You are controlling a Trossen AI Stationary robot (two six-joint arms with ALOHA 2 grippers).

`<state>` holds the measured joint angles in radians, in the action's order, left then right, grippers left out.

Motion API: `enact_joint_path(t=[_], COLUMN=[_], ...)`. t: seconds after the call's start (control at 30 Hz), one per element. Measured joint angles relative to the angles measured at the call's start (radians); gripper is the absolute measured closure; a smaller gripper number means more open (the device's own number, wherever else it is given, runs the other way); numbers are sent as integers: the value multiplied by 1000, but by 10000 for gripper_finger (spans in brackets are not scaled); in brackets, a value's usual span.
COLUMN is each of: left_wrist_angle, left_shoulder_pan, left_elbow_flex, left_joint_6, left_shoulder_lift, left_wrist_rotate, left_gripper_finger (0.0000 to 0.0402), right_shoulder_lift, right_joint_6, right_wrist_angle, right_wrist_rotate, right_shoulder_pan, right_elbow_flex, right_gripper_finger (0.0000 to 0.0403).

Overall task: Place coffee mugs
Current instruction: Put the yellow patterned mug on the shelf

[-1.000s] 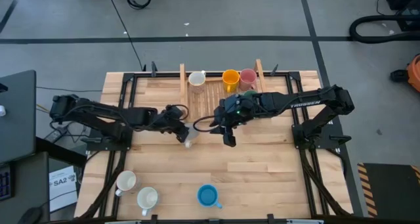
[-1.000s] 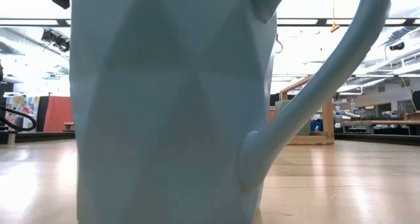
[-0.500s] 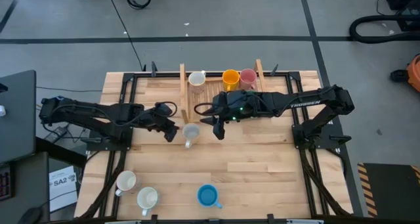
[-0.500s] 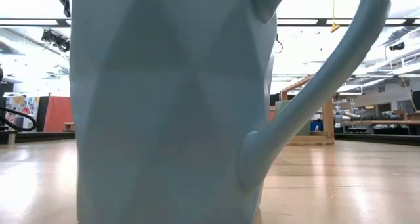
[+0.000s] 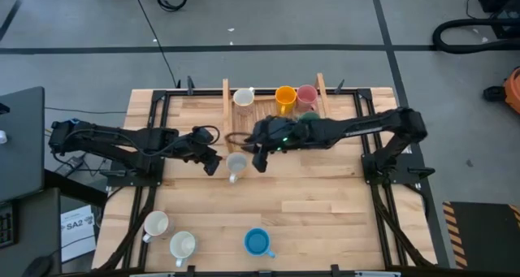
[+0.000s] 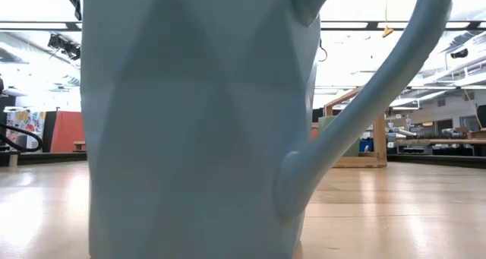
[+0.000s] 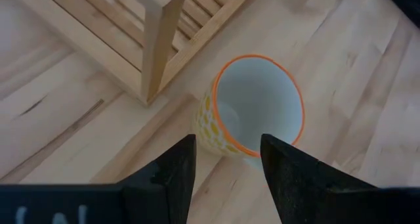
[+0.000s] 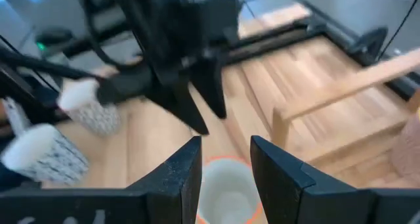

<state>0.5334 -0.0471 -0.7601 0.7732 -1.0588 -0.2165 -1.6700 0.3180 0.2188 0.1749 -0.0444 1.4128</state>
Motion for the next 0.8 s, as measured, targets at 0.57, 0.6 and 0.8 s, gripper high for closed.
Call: enact_joint_path(t=[0.57, 0.6, 0.8], left_wrist_angle=[-6, -6, -5], left_shoulder_pan=[0, 0, 0], left_elbow_flex=[0, 0, 0], left_joint_6=[-26, -26, -27], left_shoulder_lift=[0, 0, 0], left_wrist_rotate=[-1, -1, -1], left_gripper_finger=[225, 225, 225], right_shoulder_lift=[-242, -247, -260], right_joint_6=[-5, -4, -4], right_wrist_angle=[-10, -4, 5], right_wrist_rotate=[32, 25, 9], right_shoulder_pan=[46, 47, 48], right_elbow_flex=[-1, -1, -1], right_gripper_finger=[267, 267, 267])
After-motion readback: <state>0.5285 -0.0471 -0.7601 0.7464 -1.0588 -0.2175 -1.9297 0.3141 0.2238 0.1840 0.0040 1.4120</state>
